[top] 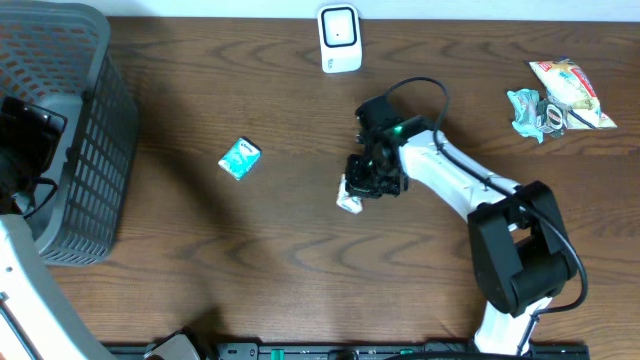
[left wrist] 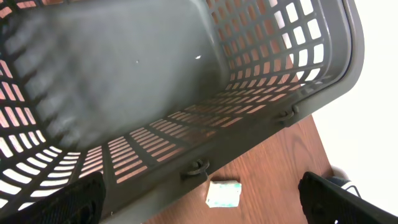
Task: Scan the item barcode
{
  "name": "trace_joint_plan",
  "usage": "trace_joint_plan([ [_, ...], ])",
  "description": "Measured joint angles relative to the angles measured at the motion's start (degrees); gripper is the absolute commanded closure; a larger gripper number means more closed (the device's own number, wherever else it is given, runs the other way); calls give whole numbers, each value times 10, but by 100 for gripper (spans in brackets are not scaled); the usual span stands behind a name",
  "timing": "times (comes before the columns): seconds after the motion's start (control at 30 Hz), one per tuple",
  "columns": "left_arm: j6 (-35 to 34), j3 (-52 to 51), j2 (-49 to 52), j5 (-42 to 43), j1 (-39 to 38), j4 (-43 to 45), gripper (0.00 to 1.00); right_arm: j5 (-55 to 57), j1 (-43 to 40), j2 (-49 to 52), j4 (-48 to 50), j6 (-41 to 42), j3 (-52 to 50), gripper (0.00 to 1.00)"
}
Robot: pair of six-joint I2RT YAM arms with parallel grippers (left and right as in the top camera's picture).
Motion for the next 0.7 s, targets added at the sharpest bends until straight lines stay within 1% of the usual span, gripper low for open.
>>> trace_joint_plan([
  [0.13,0,0,0,0,0,0,2,-83,-14,0,0,-66,0,99],
  [0.43,0,0,0,0,0,0,2,-150,-16,0,15,-118,-17,99],
  [0.53,0,0,0,0,0,0,2,-181,-16,-1,66,-127,-57,99],
  [0.7,0,0,0,0,0,0,2,-272,-27,-1,199,-131,-156,99],
])
